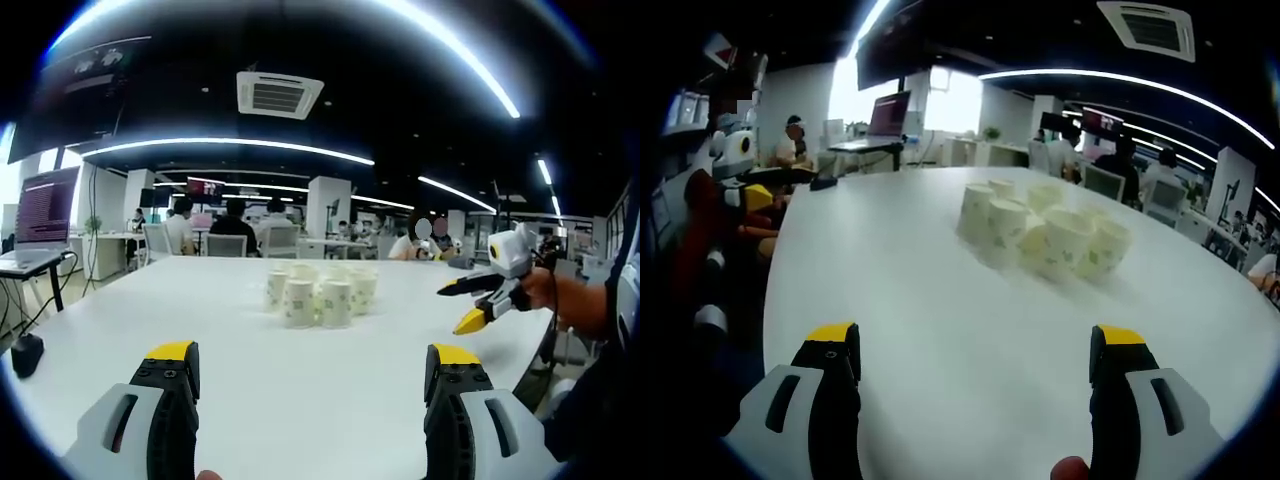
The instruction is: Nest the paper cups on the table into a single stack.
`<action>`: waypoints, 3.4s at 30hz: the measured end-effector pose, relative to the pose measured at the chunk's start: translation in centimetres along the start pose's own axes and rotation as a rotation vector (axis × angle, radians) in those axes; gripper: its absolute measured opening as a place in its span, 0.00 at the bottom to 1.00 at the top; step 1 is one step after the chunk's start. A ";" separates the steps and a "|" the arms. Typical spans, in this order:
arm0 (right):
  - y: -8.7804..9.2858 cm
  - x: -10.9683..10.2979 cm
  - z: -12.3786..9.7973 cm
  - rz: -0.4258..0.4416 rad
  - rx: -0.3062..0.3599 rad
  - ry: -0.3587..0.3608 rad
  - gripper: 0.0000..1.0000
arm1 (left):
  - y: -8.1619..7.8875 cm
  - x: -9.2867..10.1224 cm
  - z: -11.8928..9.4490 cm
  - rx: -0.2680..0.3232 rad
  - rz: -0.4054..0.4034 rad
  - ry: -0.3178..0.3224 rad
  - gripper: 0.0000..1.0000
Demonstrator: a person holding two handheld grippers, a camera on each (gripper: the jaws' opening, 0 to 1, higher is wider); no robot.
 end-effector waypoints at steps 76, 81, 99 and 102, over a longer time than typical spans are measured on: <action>0.7 -0.2 -1.1 0.007 0.005 -0.005 0.99 | 0.2 0.3 0.3 -0.029 0.020 -0.006 0.99; 0.3 -0.2 -1.2 0.002 0.009 -0.003 0.99 | 0.1 0.4 0.2 -0.028 0.022 -0.001 0.99; -0.3 1.9 -2.5 -0.002 0.060 0.017 0.99 | 0.2 2.4 1.3 -0.036 0.055 0.029 0.99; -0.2 2.6 -2.9 0.000 0.069 0.021 0.99 | 0.3 3.1 2.1 -0.037 0.056 0.039 0.99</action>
Point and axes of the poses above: the point that each gripper's makers call its tool centre point, and the gripper's own axes: z roughly forward along the fingers, x roughly to its right, y roughly out of its underside, the point moved 2 cm from there along -z, roughly backward along the fingers, and after that the axes turned 5 degrees about -x, right-handed, at the moved point
